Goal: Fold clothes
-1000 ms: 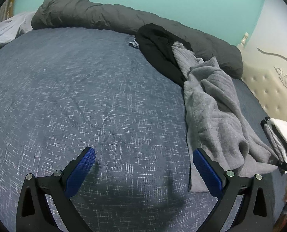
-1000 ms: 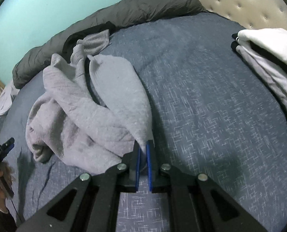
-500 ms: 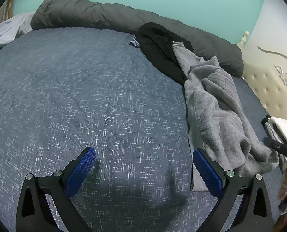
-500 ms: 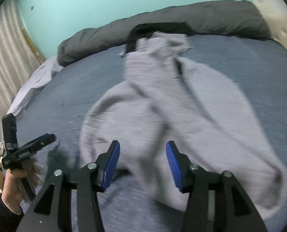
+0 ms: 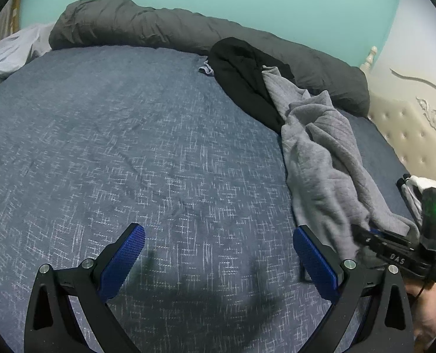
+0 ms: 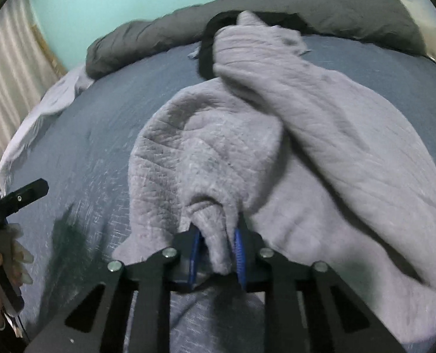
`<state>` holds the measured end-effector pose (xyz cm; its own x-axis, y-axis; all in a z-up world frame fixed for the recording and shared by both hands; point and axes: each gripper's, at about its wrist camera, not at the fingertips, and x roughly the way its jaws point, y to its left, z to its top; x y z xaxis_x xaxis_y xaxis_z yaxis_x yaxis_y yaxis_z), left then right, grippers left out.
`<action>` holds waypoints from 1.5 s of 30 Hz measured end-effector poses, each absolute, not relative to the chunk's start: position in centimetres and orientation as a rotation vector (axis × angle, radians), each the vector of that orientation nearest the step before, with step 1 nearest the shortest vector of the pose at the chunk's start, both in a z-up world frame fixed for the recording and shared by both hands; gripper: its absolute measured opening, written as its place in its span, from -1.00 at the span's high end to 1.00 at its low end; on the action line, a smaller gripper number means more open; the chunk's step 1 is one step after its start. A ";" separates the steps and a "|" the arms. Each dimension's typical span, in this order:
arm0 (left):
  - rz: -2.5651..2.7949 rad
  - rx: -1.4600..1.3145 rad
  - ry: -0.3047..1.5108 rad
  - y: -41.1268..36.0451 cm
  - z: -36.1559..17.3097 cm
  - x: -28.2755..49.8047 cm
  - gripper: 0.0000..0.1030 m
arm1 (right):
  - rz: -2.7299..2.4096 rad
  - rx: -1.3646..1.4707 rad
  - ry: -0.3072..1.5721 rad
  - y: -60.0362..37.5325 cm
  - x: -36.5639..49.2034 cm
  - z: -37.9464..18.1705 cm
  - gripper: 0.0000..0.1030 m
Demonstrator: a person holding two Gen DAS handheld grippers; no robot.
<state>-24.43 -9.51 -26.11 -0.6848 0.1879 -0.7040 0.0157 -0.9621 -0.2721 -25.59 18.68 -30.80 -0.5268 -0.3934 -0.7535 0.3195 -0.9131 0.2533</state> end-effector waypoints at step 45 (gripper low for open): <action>2.354 -1.396 -0.159 8.8 -31.1 -24.1 -0.37 | -2.401 0.878 -0.867 34.0 -20.0 -31.5 -0.19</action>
